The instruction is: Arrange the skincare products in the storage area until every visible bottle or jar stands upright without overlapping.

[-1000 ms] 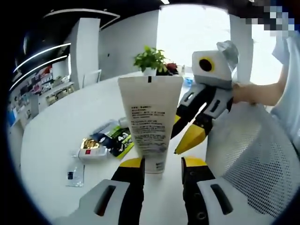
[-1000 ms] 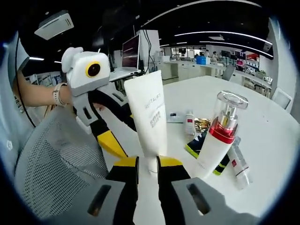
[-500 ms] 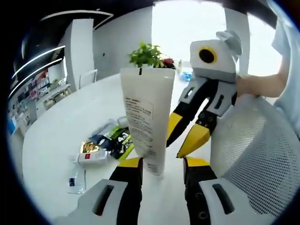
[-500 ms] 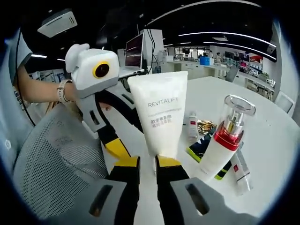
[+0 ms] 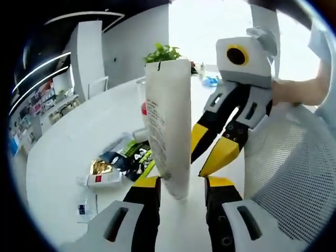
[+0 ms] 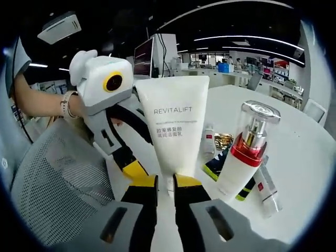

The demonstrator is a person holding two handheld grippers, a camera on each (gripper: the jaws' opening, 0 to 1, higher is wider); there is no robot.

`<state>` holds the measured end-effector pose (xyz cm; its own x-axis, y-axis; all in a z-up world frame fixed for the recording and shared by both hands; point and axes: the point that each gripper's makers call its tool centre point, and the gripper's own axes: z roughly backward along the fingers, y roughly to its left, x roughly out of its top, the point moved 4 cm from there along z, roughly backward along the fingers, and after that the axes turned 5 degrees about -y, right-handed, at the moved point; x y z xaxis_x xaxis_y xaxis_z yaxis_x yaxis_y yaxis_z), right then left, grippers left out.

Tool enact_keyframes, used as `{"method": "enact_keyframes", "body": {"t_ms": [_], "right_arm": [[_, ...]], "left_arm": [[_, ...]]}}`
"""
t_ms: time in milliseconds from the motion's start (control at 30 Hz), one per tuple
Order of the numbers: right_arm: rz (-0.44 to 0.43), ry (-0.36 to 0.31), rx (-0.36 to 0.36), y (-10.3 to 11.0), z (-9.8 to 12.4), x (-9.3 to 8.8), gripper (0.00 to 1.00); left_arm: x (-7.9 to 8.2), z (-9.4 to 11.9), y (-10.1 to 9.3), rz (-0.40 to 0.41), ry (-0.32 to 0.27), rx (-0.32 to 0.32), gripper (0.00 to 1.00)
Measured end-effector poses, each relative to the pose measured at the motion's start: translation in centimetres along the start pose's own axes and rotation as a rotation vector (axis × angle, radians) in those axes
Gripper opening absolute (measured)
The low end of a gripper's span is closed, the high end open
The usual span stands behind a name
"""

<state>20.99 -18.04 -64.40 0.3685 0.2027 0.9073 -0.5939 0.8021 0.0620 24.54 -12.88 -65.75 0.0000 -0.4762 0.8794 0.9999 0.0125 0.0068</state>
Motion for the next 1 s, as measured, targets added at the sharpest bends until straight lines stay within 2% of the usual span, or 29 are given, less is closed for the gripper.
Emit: {"method": "enact_keyframes", "body": {"t_ms": [233, 633, 800, 1000], "right_arm": [[-0.037, 0.003, -0.052, -1.2, 0.7, -0.3, 0.12], [-0.049, 0.02, -0.093, -1.8, 1.1, -0.6, 0.13], [-0.074, 0.013, -0.094, -1.8, 1.4, -0.6, 0.13], [-0.038, 0.09, -0.114, -2.4, 2.4, -1.2, 0.14]], "left_arm": [[0.4, -0.9, 0.3, -0.008, -0.014, 0.018, 0.18], [0.1, -0.9, 0.6, -0.001, -0.004, 0.0, 0.21], [-0.3, -0.4, 1.2, 0.012, 0.001, 0.025, 0.25], [-0.8, -0.2, 1.4, 0.03, 0.014, 0.025, 0.22]]}}
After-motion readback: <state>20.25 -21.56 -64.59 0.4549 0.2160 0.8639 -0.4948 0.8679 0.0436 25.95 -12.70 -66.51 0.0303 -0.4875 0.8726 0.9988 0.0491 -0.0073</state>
